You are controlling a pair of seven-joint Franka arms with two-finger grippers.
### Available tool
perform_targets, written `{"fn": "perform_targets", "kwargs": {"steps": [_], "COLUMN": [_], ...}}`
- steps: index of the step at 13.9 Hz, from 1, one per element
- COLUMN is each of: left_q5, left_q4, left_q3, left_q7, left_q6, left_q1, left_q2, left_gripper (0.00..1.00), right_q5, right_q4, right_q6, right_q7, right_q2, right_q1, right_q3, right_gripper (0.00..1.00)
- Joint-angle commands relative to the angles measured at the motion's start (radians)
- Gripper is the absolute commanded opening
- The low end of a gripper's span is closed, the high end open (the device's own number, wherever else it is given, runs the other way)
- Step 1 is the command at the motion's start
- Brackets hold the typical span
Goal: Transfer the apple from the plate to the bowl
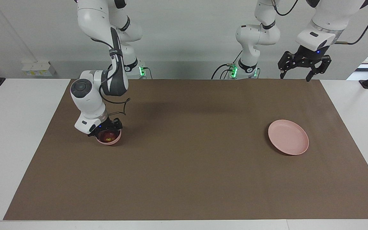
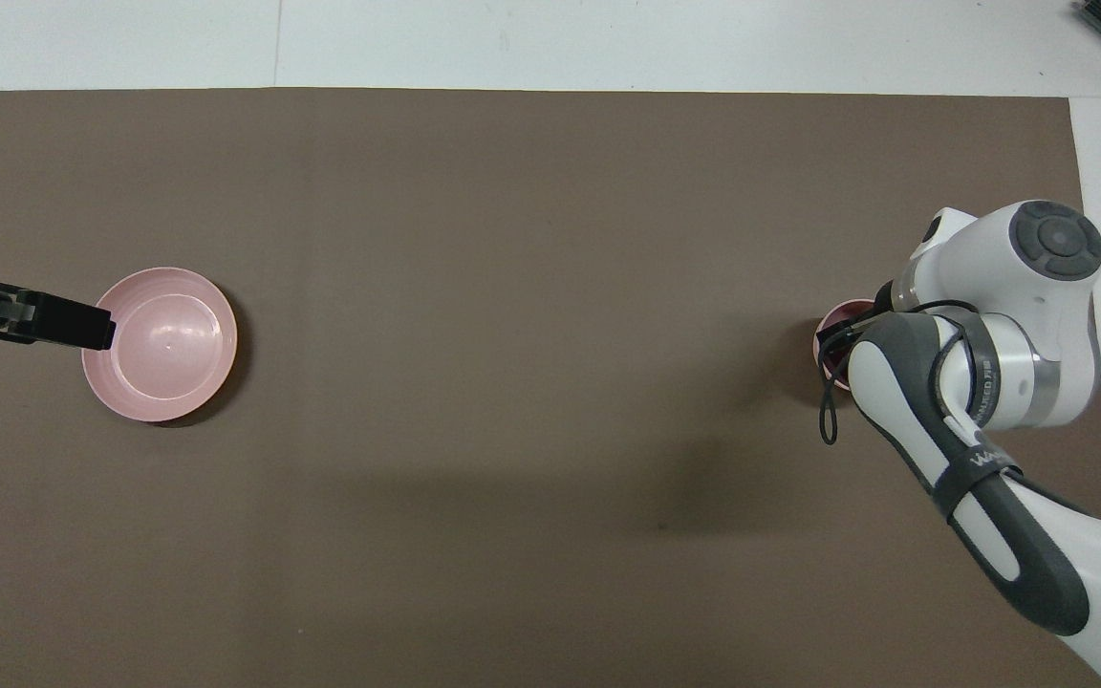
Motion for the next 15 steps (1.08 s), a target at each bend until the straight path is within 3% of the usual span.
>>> {"fn": "perform_targets", "kwargs": {"steps": [1,4,7,12,15], "left_q5": [-0.009,-0.009,-0.009,-0.009,-0.009], "left_q4": [0.002,0.002,0.002,0.002,0.002], "left_q3": [0.0,0.0,0.0,0.002,0.002], "left_q7": [-0.002,-0.002,-0.002,-0.004,-0.002], "left_q6": [-0.025,-0.022,-0.025,-0.02,-0.025], "left_q1": [0.003,0.003,0.003,0.009,0.02], "left_q2": [-0.008,-0.008,-0.008,-0.008,-0.008], "left_gripper": [1.0,1.0,1.0,1.0,1.0], "right_q5": [-0.005,-0.025,-0.025,0.0,0.0], "right_q4": [0.054,0.131,0.214,0.444,0.413], "right_q6": [-0.111,-0.255,-0.378,-0.698,-0.7], "right_q7": [0.146,0.312,0.324,0.32,0.312], "right_q2": [-0.084,-0.148,-0.21,-0.251,-0.288], "right_q1": [0.0,0.034,0.023,0.017,0.016], "right_q3": [0.01,0.01,0.009,0.0,0.001], "right_gripper": [1.0,1.0,1.0,1.0,1.0]}}
